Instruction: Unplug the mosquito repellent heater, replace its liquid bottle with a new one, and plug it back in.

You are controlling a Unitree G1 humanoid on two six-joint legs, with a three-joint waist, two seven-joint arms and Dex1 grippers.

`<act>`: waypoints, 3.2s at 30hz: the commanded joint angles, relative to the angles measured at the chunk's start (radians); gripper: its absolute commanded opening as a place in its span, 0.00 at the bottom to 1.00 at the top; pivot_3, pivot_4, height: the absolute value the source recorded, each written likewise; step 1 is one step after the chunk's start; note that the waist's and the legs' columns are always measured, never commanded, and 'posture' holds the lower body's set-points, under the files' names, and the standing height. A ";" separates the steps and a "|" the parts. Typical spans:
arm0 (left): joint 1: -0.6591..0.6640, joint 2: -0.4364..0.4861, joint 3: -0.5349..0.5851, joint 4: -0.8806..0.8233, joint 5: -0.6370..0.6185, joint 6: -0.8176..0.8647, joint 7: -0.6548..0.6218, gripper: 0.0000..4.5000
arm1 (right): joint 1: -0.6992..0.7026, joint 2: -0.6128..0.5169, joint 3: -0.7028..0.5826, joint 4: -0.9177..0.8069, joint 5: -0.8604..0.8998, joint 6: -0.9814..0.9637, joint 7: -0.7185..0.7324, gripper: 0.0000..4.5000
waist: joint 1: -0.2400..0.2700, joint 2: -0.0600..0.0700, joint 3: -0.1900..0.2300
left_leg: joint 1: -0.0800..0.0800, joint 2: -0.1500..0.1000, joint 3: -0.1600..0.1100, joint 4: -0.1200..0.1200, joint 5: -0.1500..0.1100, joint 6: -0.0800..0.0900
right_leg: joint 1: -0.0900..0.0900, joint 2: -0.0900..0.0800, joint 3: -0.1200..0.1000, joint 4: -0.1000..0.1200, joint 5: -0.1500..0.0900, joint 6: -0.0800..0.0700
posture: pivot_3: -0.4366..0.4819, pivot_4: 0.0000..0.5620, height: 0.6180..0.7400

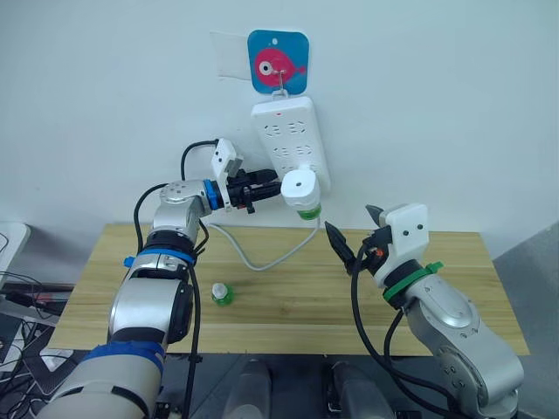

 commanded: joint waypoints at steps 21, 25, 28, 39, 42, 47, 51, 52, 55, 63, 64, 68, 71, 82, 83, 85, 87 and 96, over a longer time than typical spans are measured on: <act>0.013 -0.009 0.075 -0.166 -0.063 0.060 0.057 0.89 | -0.040 0.012 -0.007 -0.033 0.007 -0.003 -0.014 1.00 | -0.023 0.002 0.027 | 0.000 -0.003 -0.008 0.000 0.012 -0.015 | -0.001 0.000 -0.001 0.012 -0.003 0.005 | 0.70 0.43 1.00; -0.017 0.003 0.086 -0.169 -0.064 0.060 0.071 0.89 | -0.048 0.010 -0.009 -0.021 0.006 -0.011 -0.009 1.00 | -0.024 0.001 0.030 | -0.002 -0.004 -0.011 0.000 0.014 -0.017 | -0.002 0.000 -0.002 0.013 -0.003 0.005 | 0.71 0.44 1.00; -0.046 0.013 0.109 -0.151 -0.074 0.063 0.097 0.89 | -0.052 0.012 -0.009 -0.014 0.005 -0.017 -0.009 1.00 | -0.024 0.000 0.031 | -0.003 -0.004 -0.012 0.000 0.015 -0.018 | -0.002 0.000 -0.003 0.013 -0.003 0.005 | 0.71 0.43 1.00; -0.050 0.025 0.092 -0.288 -0.145 0.208 -0.031 0.89 | -0.063 0.020 -0.004 0.015 0.002 -0.045 -0.009 1.00 | -0.023 -0.002 0.038 | -0.017 -0.005 -0.016 0.000 0.021 -0.029 | -0.015 0.000 -0.004 0.015 -0.002 0.005 | 0.73 0.42 1.00; -0.022 0.043 0.069 -0.352 -0.154 0.252 -0.078 0.89 | -0.062 0.020 -0.005 0.017 0.003 -0.049 -0.009 1.00 | -0.023 -0.002 0.038 | -0.020 -0.005 -0.017 -0.001 0.024 -0.034 | -0.018 -0.001 -0.006 0.015 0.001 0.000 | 0.73 0.42 1.00; -0.009 0.072 0.061 -0.406 -0.165 0.298 -0.099 0.89 | -0.056 0.018 -0.009 0.019 0.005 -0.055 -0.005 1.00 | -0.024 -0.002 0.038 | -0.019 -0.005 -0.016 -0.002 0.024 -0.034 | -0.017 -0.001 -0.005 0.015 0.000 0.000 | 0.74 0.41 1.00; -0.013 0.074 0.067 -0.400 -0.159 0.290 -0.074 0.89 | -0.060 0.019 -0.009 0.026 0.005 -0.060 -0.001 1.00 | -0.024 -0.002 0.038 | -0.019 -0.005 -0.016 -0.002 0.024 -0.034 | -0.017 -0.001 -0.005 0.015 0.000 0.002 | 0.74 0.41 1.00; -0.011 0.076 0.066 -0.399 -0.156 0.290 -0.072 0.89 | -0.062 0.020 -0.009 0.028 0.005 -0.062 0.000 1.00 | -0.024 -0.002 0.038 | -0.019 -0.005 -0.016 -0.002 0.024 -0.034 | -0.017 -0.001 -0.005 0.015 0.000 0.002 | 0.74 0.41 1.00; 0.000 0.087 0.071 -0.395 -0.157 0.301 -0.062 0.89 | -0.063 0.021 -0.007 0.032 0.004 -0.067 0.001 1.00 | -0.024 -0.002 0.038 | -0.019 -0.005 -0.016 -0.002 0.024 -0.034 | -0.017 -0.001 -0.005 0.015 0.000 0.001 | 0.75 0.40 1.00; 0.025 0.128 0.059 -0.421 -0.178 0.374 -0.103 0.48 | -0.064 0.027 0.003 0.035 0.003 -0.072 0.000 1.00 | -0.027 -0.002 0.038 | -0.018 -0.005 -0.016 -0.002 0.024 -0.034 | -0.017 -0.001 -0.005 0.016 0.000 0.001 | 0.76 0.40 1.00; 0.036 0.135 0.054 -0.430 -0.175 0.379 -0.107 0.41 | -0.063 0.029 0.005 0.035 0.003 -0.072 -0.001 1.00 | -0.027 -0.002 0.038 | -0.018 -0.005 -0.016 -0.002 0.024 -0.034 | -0.017 -0.001 -0.005 0.016 0.000 0.001 | 0.76 0.40 1.00; 0.052 0.141 0.049 -0.444 -0.168 0.374 -0.101 0.30 | -0.064 0.034 0.011 0.035 0.001 -0.073 -0.003 1.00 | -0.027 -0.002 0.038 | -0.018 -0.005 -0.016 -0.002 0.024 -0.034 | -0.017 -0.002 -0.005 0.016 0.001 0.000 | 0.76 0.40 1.00; 0.061 0.136 0.047 -0.465 -0.171 0.379 -0.088 0.30 | -0.067 0.039 0.017 0.036 -0.001 -0.073 -0.005 1.00 | -0.027 -0.002 0.038 | -0.018 -0.005 -0.016 -0.002 0.024 -0.034 | -0.017 -0.002 -0.005 0.016 0.001 0.000 | 0.76 0.40 1.00; 0.053 0.119 0.055 -0.500 -0.179 0.423 -0.017 0.30 | -0.198 0.075 0.076 0.049 -0.023 -0.023 -0.037 1.00 | -0.028 -0.002 0.038 | -0.018 -0.005 -0.016 -0.001 0.025 -0.035 | -0.017 -0.002 -0.005 0.016 0.000 0.001 | 0.75 0.45 1.00; 0.053 0.118 0.055 -0.501 -0.179 0.423 -0.015 0.30 | -0.208 0.075 0.082 0.052 -0.027 -0.016 -0.039 1.00 | -0.027 -0.002 0.038 | -0.018 -0.005 -0.016 -0.001 0.025 -0.035 | -0.017 -0.002 -0.005 0.016 0.000 0.001 | 0.75 0.45 1.00; 0.053 0.115 0.054 -0.503 -0.179 0.423 -0.009 0.30 | -0.240 0.080 0.099 0.062 -0.036 0.001 -0.046 1.00 | -0.027 -0.002 0.038 | -0.018 -0.006 -0.016 -0.001 0.025 -0.035 | -0.017 -0.002 -0.005 0.016 0.000 0.000 | 0.75 0.46 1.00; 0.053 0.113 0.053 -0.504 -0.178 0.423 -0.006 0.30 | -0.265 0.083 0.109 0.070 -0.042 0.018 -0.052 1.00 | -0.027 -0.002 0.038 | -0.018 -0.006 -0.016 -0.001 0.025 -0.035 | -0.017 -0.002 -0.005 0.016 0.000 0.000 | 0.75 0.46 1.00; 0.063 0.115 0.051 -0.525 -0.179 0.426 0.010 0.30 | -0.359 0.113 0.145 0.164 -0.102 0.063 -0.094 1.00 | -0.025 -0.002 0.038 | -0.018 -0.007 -0.017 -0.001 0.025 -0.035 | -0.017 -0.004 -0.005 0.016 0.000 0.000 | 0.76 0.48 1.00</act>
